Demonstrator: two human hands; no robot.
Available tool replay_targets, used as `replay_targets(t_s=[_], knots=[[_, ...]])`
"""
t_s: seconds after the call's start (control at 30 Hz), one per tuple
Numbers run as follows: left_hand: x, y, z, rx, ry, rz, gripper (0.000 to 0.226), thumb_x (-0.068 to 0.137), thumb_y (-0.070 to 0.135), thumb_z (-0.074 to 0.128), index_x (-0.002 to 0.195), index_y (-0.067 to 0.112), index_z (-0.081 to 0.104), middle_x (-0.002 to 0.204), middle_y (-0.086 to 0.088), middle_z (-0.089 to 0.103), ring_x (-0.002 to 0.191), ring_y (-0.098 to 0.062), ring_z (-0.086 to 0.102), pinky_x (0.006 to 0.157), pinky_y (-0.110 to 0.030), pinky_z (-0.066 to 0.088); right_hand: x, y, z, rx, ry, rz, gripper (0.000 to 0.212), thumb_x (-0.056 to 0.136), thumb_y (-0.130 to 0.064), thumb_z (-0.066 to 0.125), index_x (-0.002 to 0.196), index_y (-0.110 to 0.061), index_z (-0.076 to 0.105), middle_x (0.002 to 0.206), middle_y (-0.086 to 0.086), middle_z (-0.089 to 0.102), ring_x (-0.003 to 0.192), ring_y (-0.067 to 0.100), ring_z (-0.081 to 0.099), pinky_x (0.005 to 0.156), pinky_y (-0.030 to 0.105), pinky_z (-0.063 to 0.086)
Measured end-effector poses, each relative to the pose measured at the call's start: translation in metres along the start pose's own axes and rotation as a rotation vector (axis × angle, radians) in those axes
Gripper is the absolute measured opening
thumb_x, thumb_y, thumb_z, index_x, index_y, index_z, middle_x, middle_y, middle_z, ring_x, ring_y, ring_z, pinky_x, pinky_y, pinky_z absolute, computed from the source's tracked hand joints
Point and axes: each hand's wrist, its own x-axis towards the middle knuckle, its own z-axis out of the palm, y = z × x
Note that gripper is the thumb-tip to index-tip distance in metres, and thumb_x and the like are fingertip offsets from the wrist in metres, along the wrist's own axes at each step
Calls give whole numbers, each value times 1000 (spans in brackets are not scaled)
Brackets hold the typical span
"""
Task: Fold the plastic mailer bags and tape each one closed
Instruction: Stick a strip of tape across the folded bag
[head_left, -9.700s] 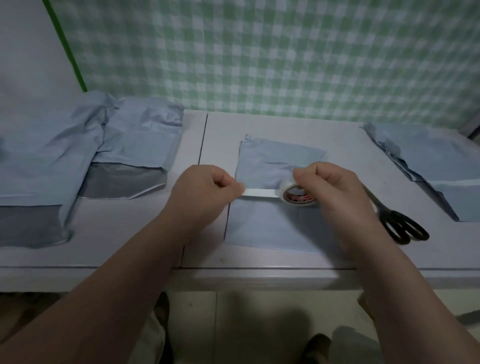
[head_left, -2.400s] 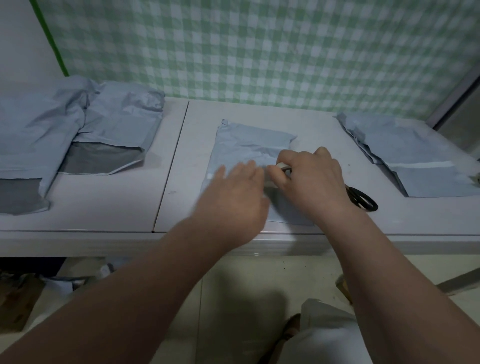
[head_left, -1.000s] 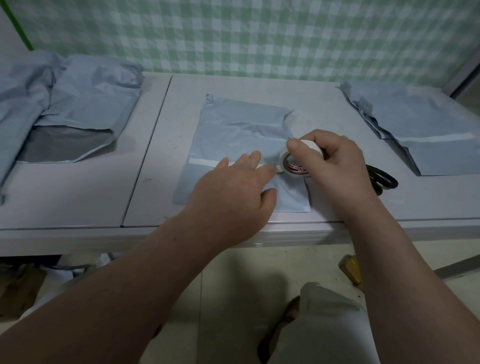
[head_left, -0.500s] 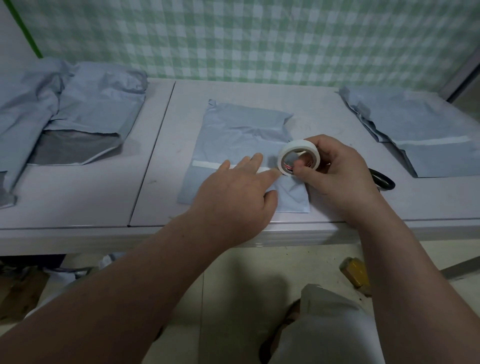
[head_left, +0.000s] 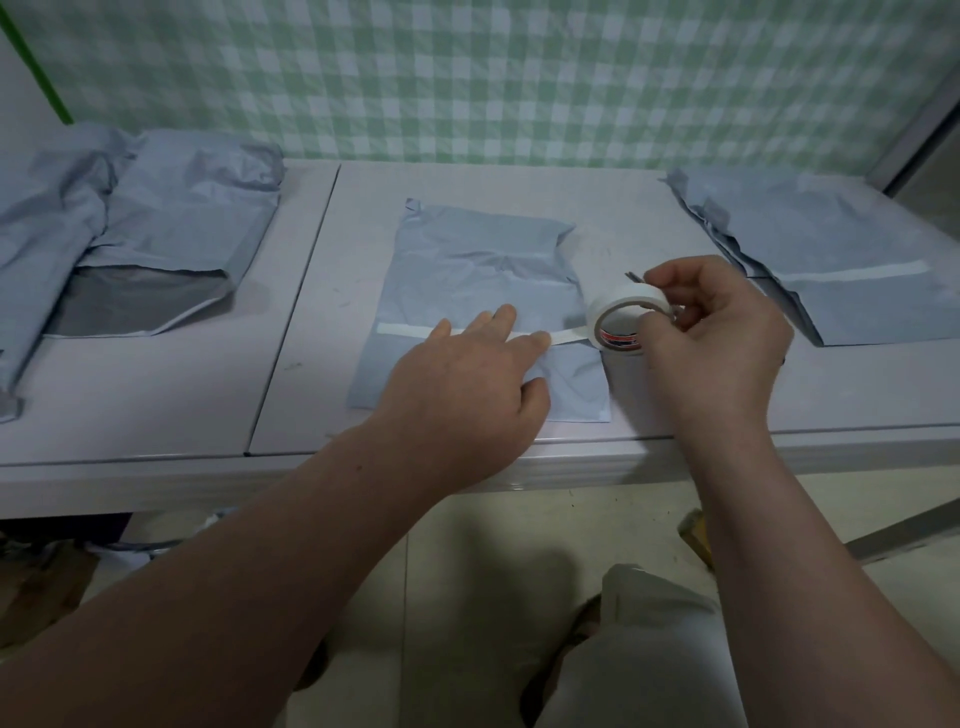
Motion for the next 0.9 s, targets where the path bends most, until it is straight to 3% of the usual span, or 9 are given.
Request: replay_targets(t_s=[0.13, 0.2, 0.27, 0.47, 0.6, 0.7, 0.83, 0.9], knots=[[0, 1, 0, 9, 2, 3, 64, 83, 38, 15, 143, 28, 34, 152, -6, 28, 137, -21, 30, 113, -39, 18, -4, 0, -1, -106, 22, -98, 31, 70, 0, 55, 88, -23, 67, 71, -22, 55, 75, 16, 50, 69, 23, 42], [0, 3, -1, 37, 3, 2, 67, 81, 38, 11, 144, 29, 32, 154, -8, 25, 137, -22, 30, 113, -41, 19, -5, -1, -1, -159, 12, -148, 32, 72, 2, 54, 90, -21, 68, 71, -25, 52, 80, 19, 48, 67, 9, 35], [0, 5, -2, 63, -24, 3, 68, 80, 37, 8, 145, 31, 29, 155, -9, 21, 137, -24, 29, 113, -44, 18, -5, -1, -1, -206, -3, -188, 32, 73, 3, 54, 92, -19, 68, 73, -24, 51, 83, 18, 46, 67, 4, 32], [5, 10, -5, 92, -101, 1, 51, 95, 32, 20, 146, 41, 19, 158, -6, 6, 141, -27, 21, 113, -52, 18, -4, 0, 1, -244, -69, -194, 41, 76, 3, 51, 105, -20, 68, 87, -13, 58, 89, 19, 50, 70, 12, 31], [8, 14, -8, 129, -112, 1, 52, 95, 34, 25, 146, 43, 18, 158, -8, 4, 138, -28, 25, 109, -52, 26, -3, -1, 3, -247, -120, -170, 43, 77, 0, 54, 113, -20, 65, 87, -8, 56, 84, 17, 56, 79, 24, 42], [9, 17, -9, 151, -127, -15, 53, 94, 34, 25, 146, 42, 17, 158, -9, 4, 135, -29, 27, 108, -52, 28, -3, 2, 3, -278, -149, -177, 42, 79, 0, 54, 115, -19, 64, 87, -4, 60, 80, 15, 54, 76, 21, 40], [8, 18, -10, 143, -119, -41, 52, 95, 33, 26, 145, 43, 20, 157, -10, 5, 132, -30, 32, 108, -50, 28, -3, 4, 5, -247, -99, -178, 48, 77, 7, 48, 112, -19, 68, 100, 1, 69, 93, 25, 58, 84, 24, 42], [7, 19, -12, 140, -130, -60, 51, 95, 33, 26, 145, 44, 19, 157, -11, 5, 132, -32, 32, 109, -50, 26, -3, 5, 3, -250, -46, -156, 51, 76, 10, 45, 110, -19, 69, 100, -1, 67, 100, 27, 56, 83, 13, 36]])
